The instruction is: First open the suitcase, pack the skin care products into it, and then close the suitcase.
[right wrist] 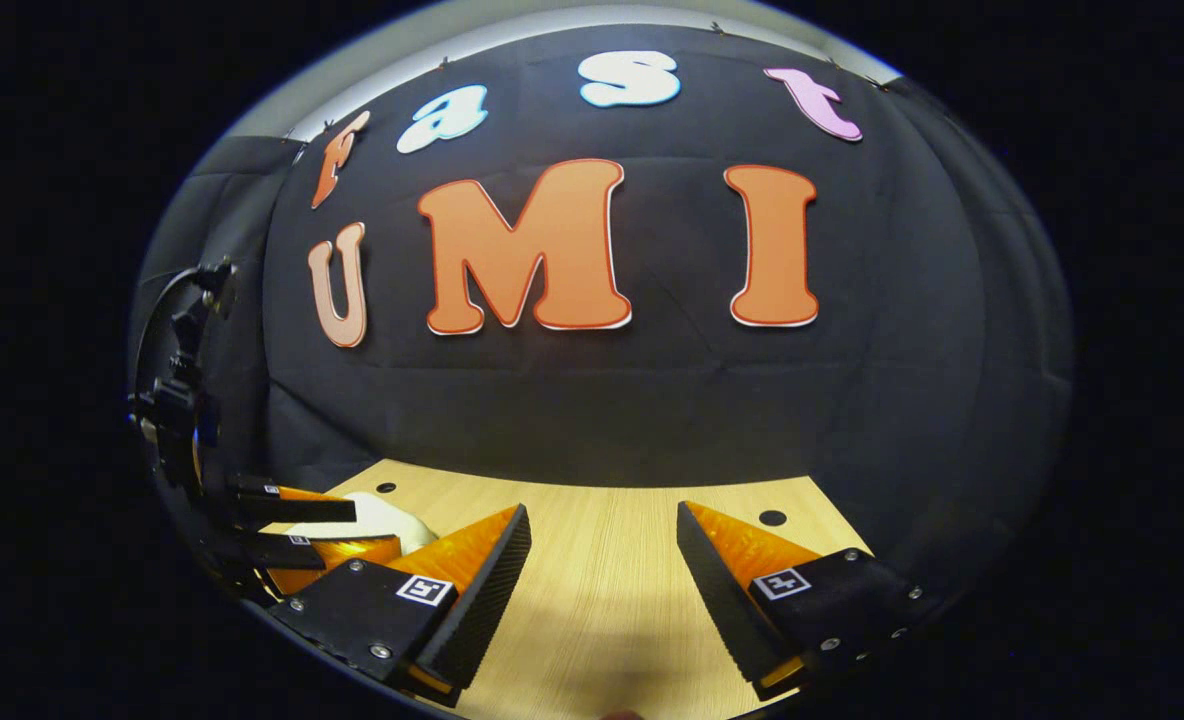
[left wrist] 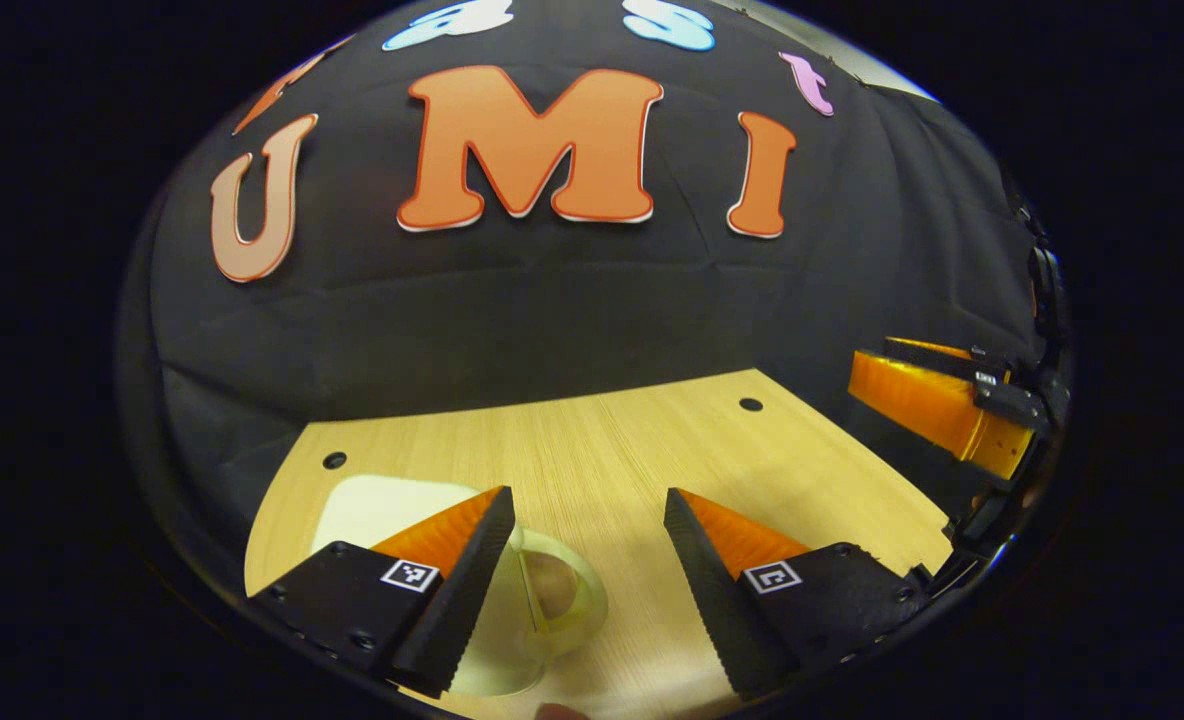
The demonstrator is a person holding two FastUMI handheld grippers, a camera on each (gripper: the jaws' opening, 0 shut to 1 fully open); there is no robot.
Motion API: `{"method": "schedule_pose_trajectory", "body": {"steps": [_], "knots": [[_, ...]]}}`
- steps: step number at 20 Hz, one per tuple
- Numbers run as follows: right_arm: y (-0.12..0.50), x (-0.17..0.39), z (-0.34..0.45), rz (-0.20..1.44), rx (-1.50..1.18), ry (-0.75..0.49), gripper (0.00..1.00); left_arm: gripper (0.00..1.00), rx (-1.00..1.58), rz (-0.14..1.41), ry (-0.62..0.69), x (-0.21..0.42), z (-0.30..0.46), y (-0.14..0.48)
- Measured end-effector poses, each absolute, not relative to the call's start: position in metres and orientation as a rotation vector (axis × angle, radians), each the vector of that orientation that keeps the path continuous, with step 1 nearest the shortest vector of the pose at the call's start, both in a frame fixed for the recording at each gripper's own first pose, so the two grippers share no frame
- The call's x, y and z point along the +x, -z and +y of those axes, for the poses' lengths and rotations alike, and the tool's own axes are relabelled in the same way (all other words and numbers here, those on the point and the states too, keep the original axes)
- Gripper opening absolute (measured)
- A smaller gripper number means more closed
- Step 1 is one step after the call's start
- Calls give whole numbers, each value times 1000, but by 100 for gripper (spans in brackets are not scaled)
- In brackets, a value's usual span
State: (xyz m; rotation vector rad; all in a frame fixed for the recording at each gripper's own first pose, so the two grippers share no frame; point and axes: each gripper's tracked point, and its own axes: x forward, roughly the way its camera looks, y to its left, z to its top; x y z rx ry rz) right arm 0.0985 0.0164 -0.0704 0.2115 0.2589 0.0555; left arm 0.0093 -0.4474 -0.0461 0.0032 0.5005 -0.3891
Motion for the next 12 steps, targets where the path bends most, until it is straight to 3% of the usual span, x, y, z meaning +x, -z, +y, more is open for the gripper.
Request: {"method": "schedule_pose_trajectory", "body": {"steps": [8, 12], "knots": [[14, 103, 43, 73, 147, -75, 93, 98, -50, 157, 249, 6, -414, -43], [3, 95, 52, -34, 99, -58, 93, 98, -89, 83, 201, -4, -407, -55]]}}
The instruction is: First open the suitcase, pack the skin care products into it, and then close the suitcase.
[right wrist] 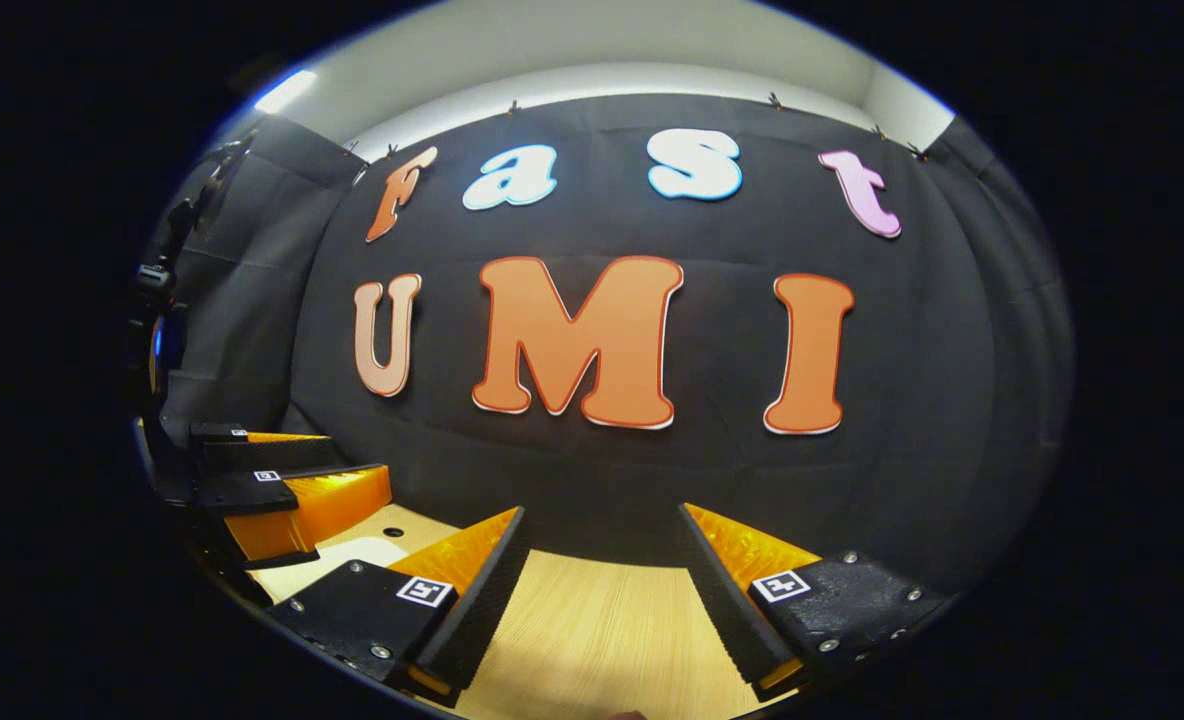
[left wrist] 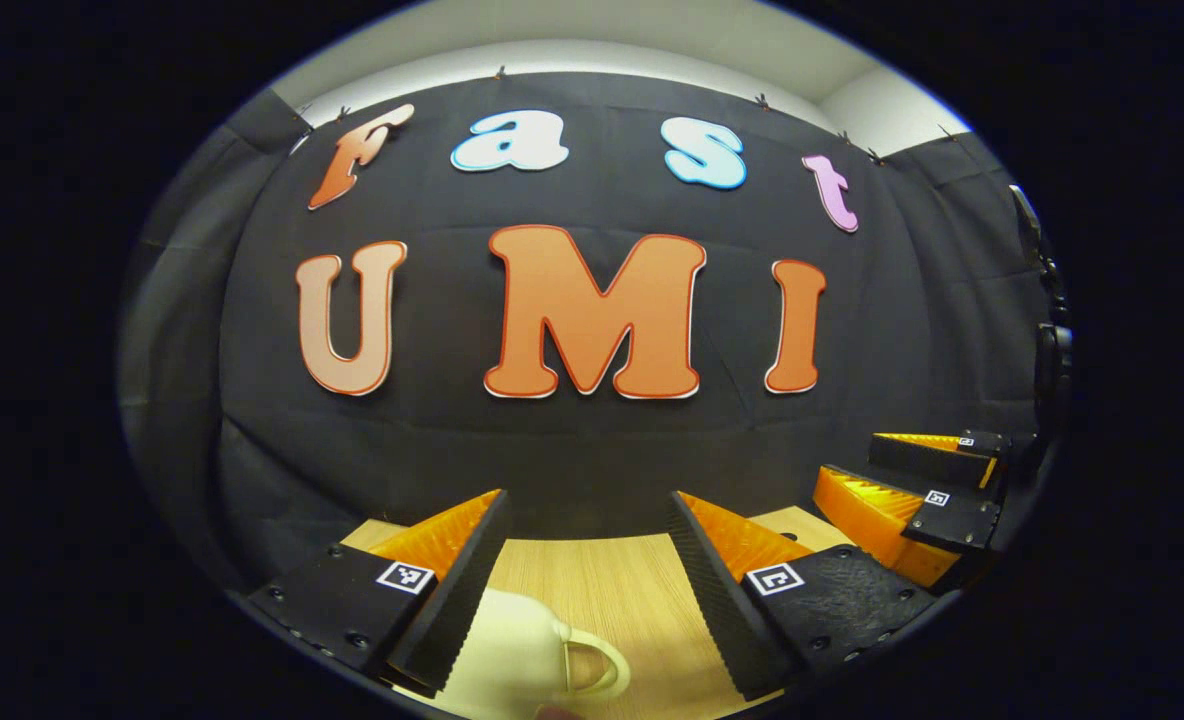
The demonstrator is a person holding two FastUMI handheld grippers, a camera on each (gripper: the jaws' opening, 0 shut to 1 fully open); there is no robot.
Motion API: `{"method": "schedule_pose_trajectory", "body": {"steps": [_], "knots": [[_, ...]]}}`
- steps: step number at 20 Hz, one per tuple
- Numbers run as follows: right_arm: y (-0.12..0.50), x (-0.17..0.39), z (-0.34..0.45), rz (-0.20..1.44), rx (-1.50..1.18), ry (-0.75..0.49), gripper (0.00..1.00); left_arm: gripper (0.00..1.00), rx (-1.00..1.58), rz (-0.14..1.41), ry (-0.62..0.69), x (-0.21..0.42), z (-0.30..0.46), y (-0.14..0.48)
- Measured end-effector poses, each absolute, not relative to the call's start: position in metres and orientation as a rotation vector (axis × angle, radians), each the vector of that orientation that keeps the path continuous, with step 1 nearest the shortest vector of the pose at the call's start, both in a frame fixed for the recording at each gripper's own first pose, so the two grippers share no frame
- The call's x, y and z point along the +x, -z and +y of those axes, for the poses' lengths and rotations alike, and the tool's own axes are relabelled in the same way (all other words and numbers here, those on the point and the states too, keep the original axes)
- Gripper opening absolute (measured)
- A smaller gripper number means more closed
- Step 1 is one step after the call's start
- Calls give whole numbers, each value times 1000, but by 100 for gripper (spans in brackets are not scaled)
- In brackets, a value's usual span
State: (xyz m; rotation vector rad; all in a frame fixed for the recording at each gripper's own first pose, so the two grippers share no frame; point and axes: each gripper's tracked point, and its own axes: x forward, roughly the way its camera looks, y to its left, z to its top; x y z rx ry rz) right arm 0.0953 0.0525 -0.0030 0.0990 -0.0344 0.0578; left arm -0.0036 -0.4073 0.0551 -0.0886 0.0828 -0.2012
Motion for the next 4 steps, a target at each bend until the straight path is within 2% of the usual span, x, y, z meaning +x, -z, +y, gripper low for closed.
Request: {"method": "schedule_pose_trajectory", "body": {"steps": [2, 3, 4], "knots": [[2, 92, 58, -56, 100, -64, 93, 98, -105, 60, 185, -7, -405, -56], [4, 90, 61, -52, 98, -70, 87, 98, -109, 52, 170, -10, -401, -57], [10, 89, 65, -40, 90, -85, 87, 98, -103, 42, 161, -12, -400, -58]]}}
